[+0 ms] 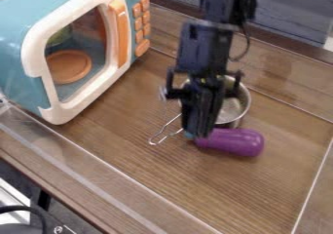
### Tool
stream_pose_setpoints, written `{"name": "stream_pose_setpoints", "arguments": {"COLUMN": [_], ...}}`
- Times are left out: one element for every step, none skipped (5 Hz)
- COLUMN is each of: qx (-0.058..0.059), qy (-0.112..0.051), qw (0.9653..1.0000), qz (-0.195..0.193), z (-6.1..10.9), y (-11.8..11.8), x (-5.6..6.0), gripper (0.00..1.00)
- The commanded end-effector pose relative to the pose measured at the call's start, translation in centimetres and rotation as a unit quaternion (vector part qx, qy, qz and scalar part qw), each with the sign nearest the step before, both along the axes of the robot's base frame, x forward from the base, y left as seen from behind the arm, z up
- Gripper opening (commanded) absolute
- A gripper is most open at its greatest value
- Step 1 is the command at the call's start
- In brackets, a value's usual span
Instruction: Put the eggplant in the silver pot
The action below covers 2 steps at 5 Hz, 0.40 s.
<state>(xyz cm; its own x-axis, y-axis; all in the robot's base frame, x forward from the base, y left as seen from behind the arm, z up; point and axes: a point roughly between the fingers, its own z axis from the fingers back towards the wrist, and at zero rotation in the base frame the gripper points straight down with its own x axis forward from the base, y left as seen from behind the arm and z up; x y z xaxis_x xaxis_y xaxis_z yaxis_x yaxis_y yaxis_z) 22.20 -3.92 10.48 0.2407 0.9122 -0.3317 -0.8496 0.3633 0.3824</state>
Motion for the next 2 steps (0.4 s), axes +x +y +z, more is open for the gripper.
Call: {"name": "stream_pose_setpoints", "arguments": {"qx": [-0.031, -0.052], "qy": [-0.027, -0.031], "qw": [0.9971, 0.9895], "qz": [0.064, 0.131], "z": [3.87, 4.72], "y": [1.59, 1.96], "x": [0.82, 0.63], "gripper": [0.00, 0.00]}}
